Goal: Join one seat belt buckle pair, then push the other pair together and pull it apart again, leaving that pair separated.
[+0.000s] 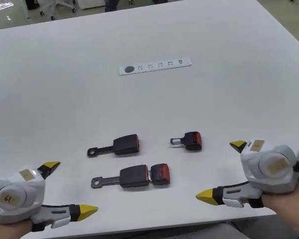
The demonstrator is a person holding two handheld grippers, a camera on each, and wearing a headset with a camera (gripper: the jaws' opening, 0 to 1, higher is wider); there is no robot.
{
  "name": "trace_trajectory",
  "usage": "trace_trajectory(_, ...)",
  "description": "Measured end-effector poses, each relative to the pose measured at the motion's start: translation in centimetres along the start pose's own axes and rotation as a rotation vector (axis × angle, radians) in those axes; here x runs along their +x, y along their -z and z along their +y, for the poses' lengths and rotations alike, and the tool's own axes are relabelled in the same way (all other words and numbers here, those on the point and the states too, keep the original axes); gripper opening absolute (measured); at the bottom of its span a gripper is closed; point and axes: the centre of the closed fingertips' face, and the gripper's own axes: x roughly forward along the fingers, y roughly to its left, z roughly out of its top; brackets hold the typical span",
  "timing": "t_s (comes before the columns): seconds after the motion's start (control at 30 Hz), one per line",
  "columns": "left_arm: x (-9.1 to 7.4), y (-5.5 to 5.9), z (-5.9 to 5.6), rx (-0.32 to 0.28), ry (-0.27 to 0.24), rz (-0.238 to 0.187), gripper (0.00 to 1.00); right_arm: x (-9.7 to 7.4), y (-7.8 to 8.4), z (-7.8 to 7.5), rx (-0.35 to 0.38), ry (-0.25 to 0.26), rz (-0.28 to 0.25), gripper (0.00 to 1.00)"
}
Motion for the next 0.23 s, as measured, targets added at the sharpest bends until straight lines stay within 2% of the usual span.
trace_trajectory(0.23, -0.41, -0.23, 0.01, -0.014, -0.007, -0.017, 1.00, -0.27, 0.15, 0.55, 0.003, -0.001, 0.004, 1.00)
